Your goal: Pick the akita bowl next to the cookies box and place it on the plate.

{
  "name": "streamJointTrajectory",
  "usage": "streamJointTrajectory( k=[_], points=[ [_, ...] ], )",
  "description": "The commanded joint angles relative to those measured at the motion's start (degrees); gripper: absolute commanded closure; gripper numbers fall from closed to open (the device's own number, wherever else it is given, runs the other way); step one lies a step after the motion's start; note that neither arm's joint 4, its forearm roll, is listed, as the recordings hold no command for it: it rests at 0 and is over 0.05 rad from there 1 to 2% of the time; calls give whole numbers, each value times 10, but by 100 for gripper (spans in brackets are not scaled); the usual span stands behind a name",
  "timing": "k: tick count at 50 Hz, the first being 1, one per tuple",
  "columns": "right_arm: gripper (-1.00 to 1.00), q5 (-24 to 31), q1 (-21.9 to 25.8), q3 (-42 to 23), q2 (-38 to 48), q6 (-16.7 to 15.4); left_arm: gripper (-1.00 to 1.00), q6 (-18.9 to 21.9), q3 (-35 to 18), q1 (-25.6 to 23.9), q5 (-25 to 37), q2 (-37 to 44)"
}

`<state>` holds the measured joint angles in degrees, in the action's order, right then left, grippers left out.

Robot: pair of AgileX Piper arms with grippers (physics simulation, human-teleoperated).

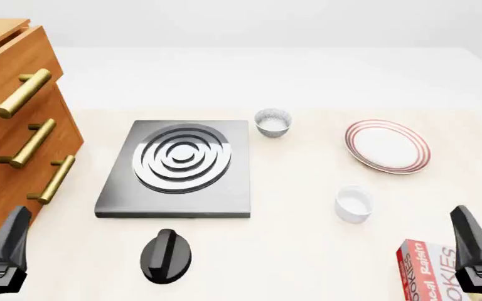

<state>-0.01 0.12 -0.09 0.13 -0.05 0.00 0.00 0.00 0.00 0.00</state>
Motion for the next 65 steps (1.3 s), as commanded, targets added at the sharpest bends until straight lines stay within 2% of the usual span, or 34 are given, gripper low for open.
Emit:
streamJointTrajectory(
  k=[1,7,14,19,20,22,26,28,30,34,37,39,46,57,65],
  points=[
    [-100,0,3,-2,2,-2,-100,0,0,0,0,0],
    [-100,-3,9,-3,9,-8,-100,0,0,0,0,0],
    [-100,-46,25,-1,69,-5,-100,0,0,0,0,0],
    [-100,-74,51,-1,107,-24,-100,0,0,0,0,0],
    [-100,-99,53,-1,143,-29,-100,0,0,0,0,0],
    [-100,-135,46,-1,192,-28,-100,0,0,0,0,0],
    [-100,-130,45,-9,194,-23,-100,0,0,0,0,0],
    [-100,-148,36,-15,233,-28,-100,0,0,0,0,0],
    [-100,-135,31,-24,230,-33,-100,0,0,0,0,0],
    [-100,-137,15,-45,278,-36,-100,0,0,0,0,0],
    [-100,-121,13,-63,304,-19,-100,0,0,0,0,0],
    [-100,-98,13,-73,298,-27,-100,0,0,0,0,0],
    [-100,-3,13,-128,287,-14,-100,0,0,0,0,0],
    [-100,126,-26,-220,289,-36,-100,0,0,0,0,0],
    [-100,181,-62,-266,299,-39,-100,0,0,0,0,0]
  ],
)
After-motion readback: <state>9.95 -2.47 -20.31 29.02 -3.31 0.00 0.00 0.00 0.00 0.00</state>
